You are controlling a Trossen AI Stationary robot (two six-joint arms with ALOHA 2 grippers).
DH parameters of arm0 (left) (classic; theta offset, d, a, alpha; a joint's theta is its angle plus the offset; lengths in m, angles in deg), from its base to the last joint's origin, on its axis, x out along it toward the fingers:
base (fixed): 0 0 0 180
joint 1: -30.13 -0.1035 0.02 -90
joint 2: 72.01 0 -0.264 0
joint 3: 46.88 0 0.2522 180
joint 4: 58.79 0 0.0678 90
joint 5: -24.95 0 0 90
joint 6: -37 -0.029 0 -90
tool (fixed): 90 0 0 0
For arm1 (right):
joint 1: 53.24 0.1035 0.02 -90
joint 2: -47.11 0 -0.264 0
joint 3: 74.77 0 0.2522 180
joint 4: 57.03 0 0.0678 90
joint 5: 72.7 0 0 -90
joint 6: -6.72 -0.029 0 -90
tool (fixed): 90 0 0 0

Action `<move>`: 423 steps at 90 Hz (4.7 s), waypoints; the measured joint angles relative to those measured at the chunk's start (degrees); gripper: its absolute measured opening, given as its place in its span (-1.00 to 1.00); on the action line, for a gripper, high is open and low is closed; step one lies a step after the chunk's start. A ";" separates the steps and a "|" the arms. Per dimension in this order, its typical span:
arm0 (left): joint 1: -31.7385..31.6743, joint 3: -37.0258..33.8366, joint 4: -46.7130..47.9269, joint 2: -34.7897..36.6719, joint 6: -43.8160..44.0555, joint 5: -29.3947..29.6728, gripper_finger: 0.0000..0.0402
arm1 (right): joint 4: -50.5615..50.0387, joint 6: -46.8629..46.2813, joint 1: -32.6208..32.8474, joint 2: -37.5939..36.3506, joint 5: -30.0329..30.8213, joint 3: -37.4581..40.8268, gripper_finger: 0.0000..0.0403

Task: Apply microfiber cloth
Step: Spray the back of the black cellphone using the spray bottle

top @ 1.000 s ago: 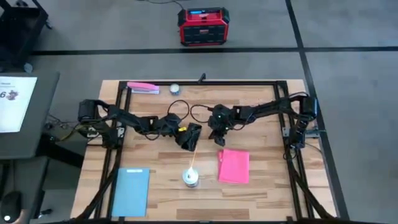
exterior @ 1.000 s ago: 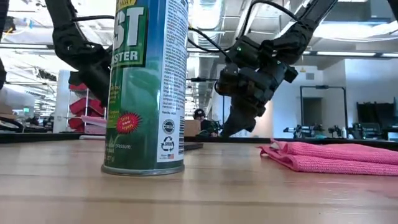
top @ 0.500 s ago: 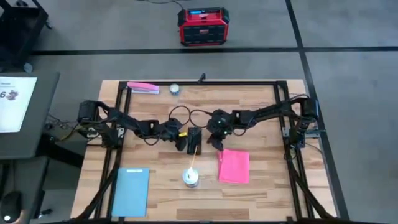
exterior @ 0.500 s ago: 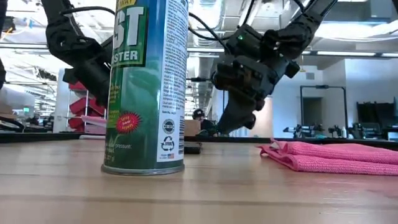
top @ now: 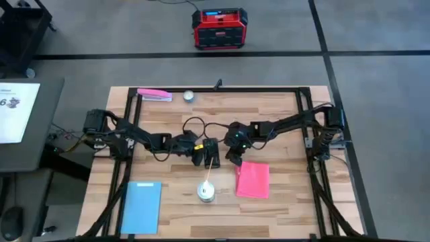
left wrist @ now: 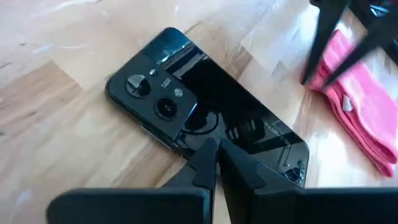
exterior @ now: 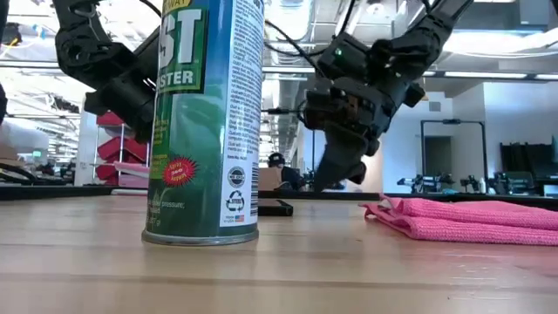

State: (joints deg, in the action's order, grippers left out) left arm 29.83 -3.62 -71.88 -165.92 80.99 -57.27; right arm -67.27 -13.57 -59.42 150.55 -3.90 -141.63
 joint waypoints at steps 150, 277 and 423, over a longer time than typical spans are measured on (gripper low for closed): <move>0.00 0.01 2.28 0.07 1.15 0.43 -1.00 | 32.68 -39.43 1.60 6.55 10.52 12.98 -0.37; 0.00 0.02 3.01 0.07 4.11 1.50 -1.00 | 13.36 -33.63 0.79 6.51 14.30 4.76 -0.37; 9.99 4.52 35.98 19.30 -0.57 5.46 -1.00 | 16.04 -28.25 1.43 10.93 11.77 2.75 -0.37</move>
State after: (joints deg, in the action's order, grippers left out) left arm 39.82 0.90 -35.90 -146.62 80.42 -51.81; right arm -51.23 -41.82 -58.00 161.48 7.87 -138.87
